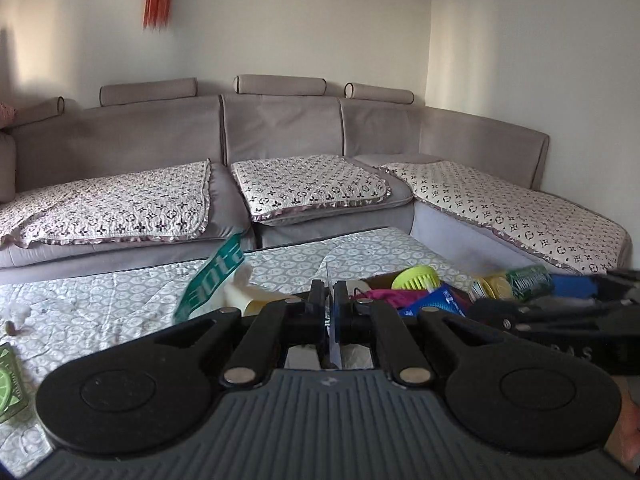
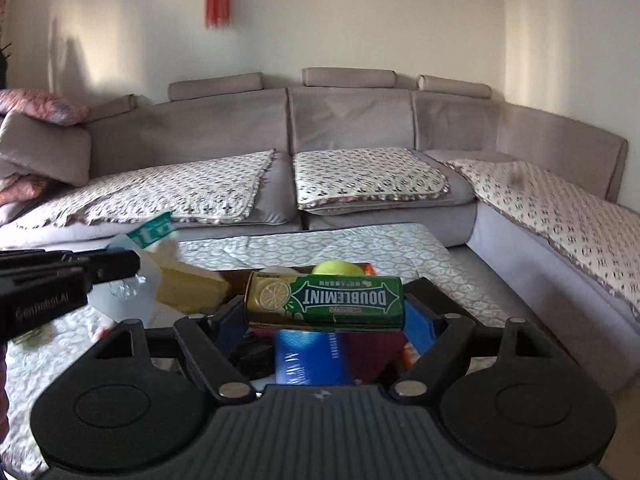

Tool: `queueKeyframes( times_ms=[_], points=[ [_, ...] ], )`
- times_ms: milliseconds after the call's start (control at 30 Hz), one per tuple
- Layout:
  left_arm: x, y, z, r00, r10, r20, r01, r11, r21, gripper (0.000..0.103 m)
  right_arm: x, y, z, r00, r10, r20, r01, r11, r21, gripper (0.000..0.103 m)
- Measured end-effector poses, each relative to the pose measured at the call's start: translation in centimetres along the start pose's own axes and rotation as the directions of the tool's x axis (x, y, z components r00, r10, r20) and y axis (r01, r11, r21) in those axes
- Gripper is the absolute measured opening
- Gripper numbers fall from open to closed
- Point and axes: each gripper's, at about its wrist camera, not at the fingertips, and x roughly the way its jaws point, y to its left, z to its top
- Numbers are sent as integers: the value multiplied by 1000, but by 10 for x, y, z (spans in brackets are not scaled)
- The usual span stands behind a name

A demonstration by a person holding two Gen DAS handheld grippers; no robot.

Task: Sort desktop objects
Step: 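Carry the gum pack and plastic sheet to the orange bin and release, then return both tools to the bed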

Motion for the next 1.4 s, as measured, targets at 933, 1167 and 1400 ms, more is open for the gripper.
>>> queueKeyframes(
  times_ms=[933, 1167, 1400],
  points=[
    [1, 0, 14, 998, -28, -65, 26, 999, -28, 90, 42, 35, 6, 990, 134, -35, -139, 966, -216, 95],
    [-9, 2, 17, 998, -44, -53, 43, 999, -29, 91, 26, 39, 6, 991, 131, -19, -132, 970, -203, 100],
    [-26, 9, 12, 997, -48, -59, 46, 998, -33, 92, 8, 48, 6, 989, 149, -5, -147, 973, -177, 101]
  ],
)
